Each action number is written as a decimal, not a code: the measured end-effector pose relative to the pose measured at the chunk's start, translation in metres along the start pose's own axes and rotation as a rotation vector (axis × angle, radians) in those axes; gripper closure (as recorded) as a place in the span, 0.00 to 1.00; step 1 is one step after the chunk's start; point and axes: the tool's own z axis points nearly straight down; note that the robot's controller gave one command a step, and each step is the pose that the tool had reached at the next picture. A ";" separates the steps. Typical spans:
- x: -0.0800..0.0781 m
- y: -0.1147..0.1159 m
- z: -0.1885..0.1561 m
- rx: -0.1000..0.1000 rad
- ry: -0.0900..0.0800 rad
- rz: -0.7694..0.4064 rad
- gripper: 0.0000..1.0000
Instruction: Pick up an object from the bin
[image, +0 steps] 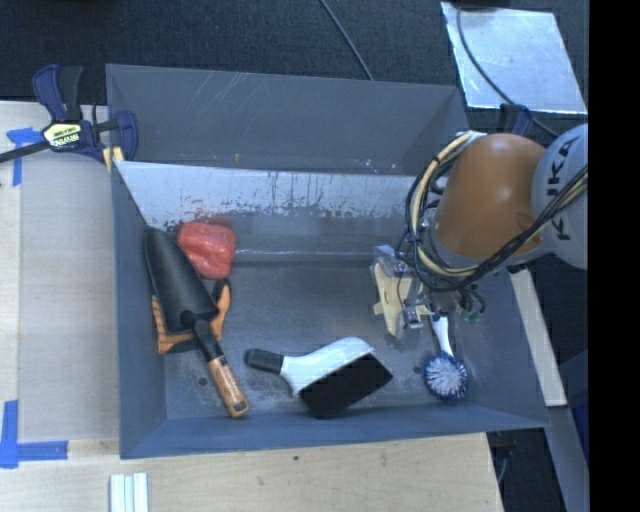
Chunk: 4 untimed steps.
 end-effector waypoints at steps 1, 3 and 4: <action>0.001 -0.012 0.036 0.006 -0.018 -0.224 1.00; 0.016 0.033 0.056 0.006 -0.026 -0.246 1.00; 0.020 0.069 0.056 0.008 -0.036 -0.162 1.00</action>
Offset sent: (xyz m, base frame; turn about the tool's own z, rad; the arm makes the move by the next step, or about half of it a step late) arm -0.0243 0.0212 -0.0539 -0.0373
